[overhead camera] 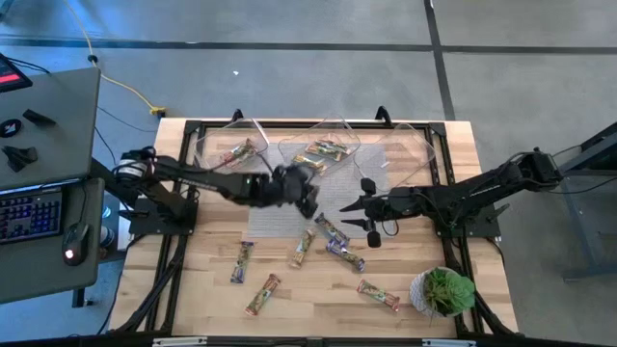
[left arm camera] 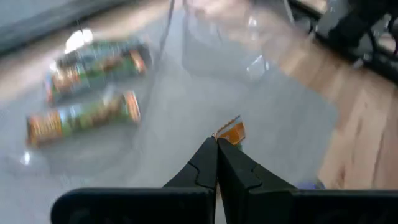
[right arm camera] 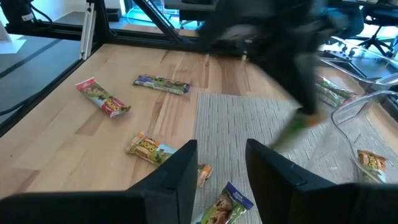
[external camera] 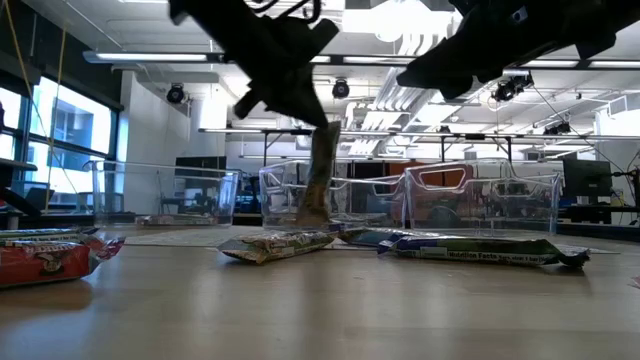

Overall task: Pick and place Granola Bars by type
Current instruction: Put the yellow granola bar into the middle transparent bin

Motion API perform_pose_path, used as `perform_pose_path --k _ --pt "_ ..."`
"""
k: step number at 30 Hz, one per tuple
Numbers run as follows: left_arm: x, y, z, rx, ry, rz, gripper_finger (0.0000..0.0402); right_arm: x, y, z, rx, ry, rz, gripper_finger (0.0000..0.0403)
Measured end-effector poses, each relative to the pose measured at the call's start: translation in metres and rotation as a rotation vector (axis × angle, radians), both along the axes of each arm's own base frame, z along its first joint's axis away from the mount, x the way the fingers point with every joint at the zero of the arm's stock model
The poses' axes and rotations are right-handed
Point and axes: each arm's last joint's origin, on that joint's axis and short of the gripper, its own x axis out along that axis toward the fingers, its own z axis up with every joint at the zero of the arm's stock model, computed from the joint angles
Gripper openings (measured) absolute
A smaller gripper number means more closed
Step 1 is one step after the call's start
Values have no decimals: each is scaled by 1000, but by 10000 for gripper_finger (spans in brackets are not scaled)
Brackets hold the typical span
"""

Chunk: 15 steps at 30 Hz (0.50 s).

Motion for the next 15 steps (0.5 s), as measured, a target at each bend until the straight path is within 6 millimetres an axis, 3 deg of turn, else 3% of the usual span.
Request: perform_pose_path --k 10,12,15 --pt "10 82 69 192 -33 40 0 -2 0 -5 -8 51 1 119" --pt "5 99 76 197 5 78 0 -2 0 -5 -8 57 1 119" --pt "-5 123 70 155 82 125 0 -2 0 -7 -11 73 1 119"
